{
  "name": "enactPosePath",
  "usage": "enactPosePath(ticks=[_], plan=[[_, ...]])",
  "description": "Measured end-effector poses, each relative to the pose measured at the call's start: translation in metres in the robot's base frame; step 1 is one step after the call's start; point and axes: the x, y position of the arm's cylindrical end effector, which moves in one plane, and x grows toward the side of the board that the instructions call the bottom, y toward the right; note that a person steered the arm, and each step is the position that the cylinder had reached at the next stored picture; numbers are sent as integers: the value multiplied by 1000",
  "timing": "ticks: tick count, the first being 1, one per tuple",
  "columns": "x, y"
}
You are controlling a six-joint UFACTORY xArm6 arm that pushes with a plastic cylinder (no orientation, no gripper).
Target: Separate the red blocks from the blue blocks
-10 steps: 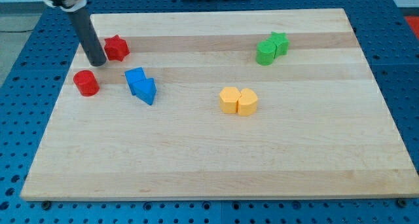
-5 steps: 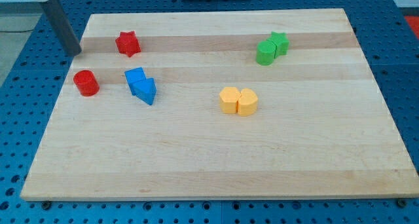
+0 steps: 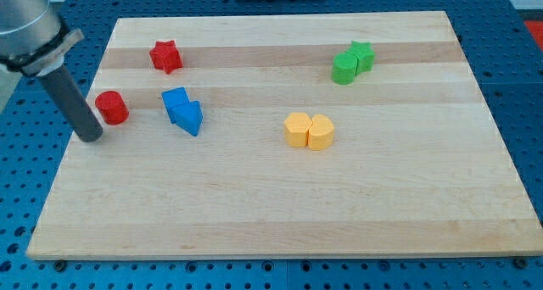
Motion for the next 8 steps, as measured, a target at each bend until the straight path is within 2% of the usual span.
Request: enactPosePath(ticks=[1,2,5,8], plan=[[-32,2],[-47,15],[-39,57],[-95,60]])
